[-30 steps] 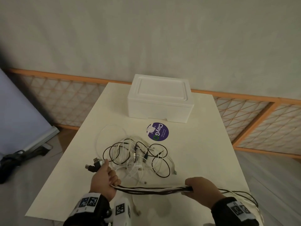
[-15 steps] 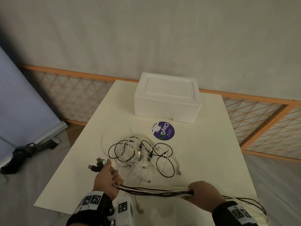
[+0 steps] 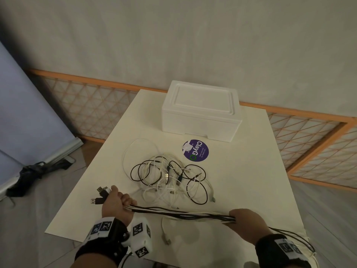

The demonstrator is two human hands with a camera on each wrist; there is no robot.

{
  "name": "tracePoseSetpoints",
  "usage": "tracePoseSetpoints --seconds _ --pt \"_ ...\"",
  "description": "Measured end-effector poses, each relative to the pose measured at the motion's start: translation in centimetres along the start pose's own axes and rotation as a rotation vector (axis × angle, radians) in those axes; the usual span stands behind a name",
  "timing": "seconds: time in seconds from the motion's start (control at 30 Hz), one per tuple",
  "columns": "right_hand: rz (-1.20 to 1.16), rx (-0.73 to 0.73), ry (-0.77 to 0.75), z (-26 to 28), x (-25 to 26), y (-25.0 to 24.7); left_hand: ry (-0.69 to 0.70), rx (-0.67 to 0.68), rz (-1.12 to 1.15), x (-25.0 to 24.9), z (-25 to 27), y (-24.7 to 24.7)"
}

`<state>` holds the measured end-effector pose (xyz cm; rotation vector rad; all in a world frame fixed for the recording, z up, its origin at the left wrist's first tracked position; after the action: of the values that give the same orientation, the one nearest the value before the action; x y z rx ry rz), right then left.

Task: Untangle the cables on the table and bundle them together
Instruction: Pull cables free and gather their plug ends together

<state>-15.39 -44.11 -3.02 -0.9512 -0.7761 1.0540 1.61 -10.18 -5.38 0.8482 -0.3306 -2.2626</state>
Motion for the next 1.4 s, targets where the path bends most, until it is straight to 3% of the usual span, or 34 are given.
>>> tracePoseSetpoints --seconds 0.23,0.53,0.73,0.83,1.03,1.17,1.3,1.4 --pt "0.003 0.047 0.035 0.2 0.2 0.0 0.007 0.05 -0.004 -0.4 0.7 0.9" --pt "-0.038 0.197 -0.057 0.3 1.7 0.3 0.029 0.051 -0.053 -0.6 1.2 0.7" --pt "0.19 0.104 -0.126 0.0 6.5 -4.9 0.012 0.078 -0.077 0.0 2.3 1.3" --pt "0.214 0.053 -0.24 0.1 10.8 -7.5 -0.001 0.097 -0.059 0.2 2.8 1.4" --pt "-0.16 0.029 -0.586 0.8 22.4 -9.4 -0.01 0.242 -0.161 1.7 4.3 3.2" --pt "-0.251 0.027 -0.554 -0.8 25.8 -6.4 -0.004 0.334 -0.271 2.6 5.5 4.0" --pt "-0.295 0.018 -0.502 -2.1 25.9 -5.7 -0.041 0.355 -0.28 2.6 6.1 4.3" --pt "-0.354 0.088 -0.549 -1.8 26.2 -5.6 -0.067 0.356 -0.341 2.7 6.3 4.1"
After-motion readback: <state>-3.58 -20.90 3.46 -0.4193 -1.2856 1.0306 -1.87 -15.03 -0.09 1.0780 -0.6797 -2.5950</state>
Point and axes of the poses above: each hand's wrist, its own z-axis away from the middle knuckle, its own y-axis out of the palm, x = y × z, the point moved 9 cm from there along -z, towards the middle knuckle, and after that the axes turned 4 degrees about z, right-handed, at the moved point
